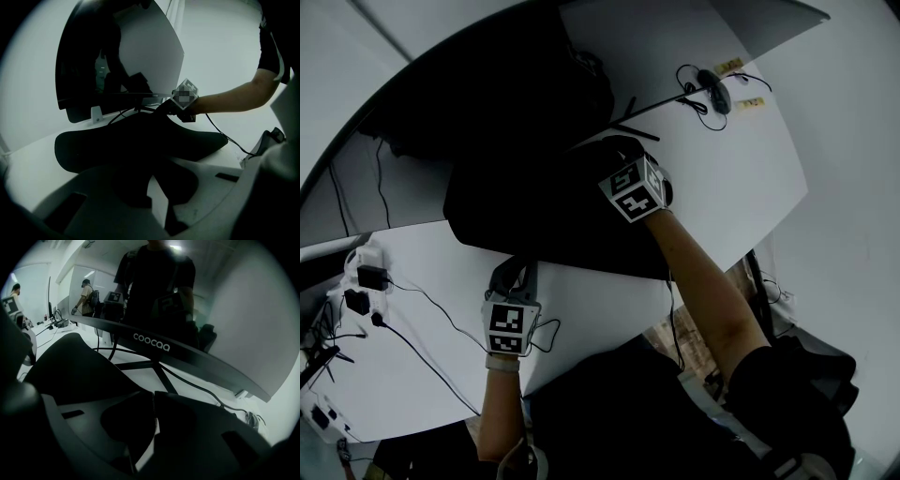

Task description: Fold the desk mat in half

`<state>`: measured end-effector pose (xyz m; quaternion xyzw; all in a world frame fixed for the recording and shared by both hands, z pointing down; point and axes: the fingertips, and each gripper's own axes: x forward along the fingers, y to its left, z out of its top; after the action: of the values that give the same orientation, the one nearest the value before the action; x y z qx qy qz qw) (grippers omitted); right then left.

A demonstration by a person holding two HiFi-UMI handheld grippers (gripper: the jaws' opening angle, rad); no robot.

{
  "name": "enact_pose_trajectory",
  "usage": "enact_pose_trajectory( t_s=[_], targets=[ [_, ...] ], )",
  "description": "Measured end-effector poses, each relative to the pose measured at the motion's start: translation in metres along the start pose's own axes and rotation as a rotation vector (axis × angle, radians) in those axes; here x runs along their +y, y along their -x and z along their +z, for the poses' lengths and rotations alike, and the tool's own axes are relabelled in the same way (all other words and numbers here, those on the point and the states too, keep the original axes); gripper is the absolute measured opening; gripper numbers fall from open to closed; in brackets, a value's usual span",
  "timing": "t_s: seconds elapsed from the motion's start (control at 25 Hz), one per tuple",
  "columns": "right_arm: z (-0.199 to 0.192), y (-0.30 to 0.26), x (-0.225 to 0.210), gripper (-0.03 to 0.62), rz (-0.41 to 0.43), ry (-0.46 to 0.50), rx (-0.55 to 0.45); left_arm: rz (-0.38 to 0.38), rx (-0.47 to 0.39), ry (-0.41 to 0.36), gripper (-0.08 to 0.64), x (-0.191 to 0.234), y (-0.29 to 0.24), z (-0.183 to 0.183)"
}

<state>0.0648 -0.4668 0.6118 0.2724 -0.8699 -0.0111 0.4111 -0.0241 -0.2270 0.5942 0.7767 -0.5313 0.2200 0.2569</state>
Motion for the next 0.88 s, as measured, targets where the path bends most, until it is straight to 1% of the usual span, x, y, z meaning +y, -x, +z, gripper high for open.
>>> enact_pose_trajectory(
  t_s=[0.08,0.16,0.28,0.36,0.68,0.88],
  targets=[
    [-0.002,0.000,0.000,0.058,0.000,-0.002,0.006,-0.002,0.002,-0.001,0.002,0.000,0.000,-0.001],
    [-0.004,0.001,-0.002,0.076,-0.005,-0.006,0.010,-0.003,0.005,-0.002,0.002,-0.001,0.000,-0.002],
    [-0.007,0.003,-0.008,0.140,-0.022,-0.026,0.012,-0.004,0.008,-0.005,0.002,-0.001,0.001,-0.003],
    [-0.007,0.005,-0.011,0.150,-0.031,-0.033,0.012,-0.005,0.010,-0.007,0.002,-0.001,0.001,-0.003],
    [-0.007,0.016,-0.013,0.152,-0.039,-0.044,0.015,0.008,-0.005,-0.010,0.002,0.002,0.005,0.001],
    [-0.005,0.029,-0.010,0.152,-0.042,-0.067,0.003,0.021,-0.018,-0.012,0.002,0.006,0.012,0.005]
  ],
)
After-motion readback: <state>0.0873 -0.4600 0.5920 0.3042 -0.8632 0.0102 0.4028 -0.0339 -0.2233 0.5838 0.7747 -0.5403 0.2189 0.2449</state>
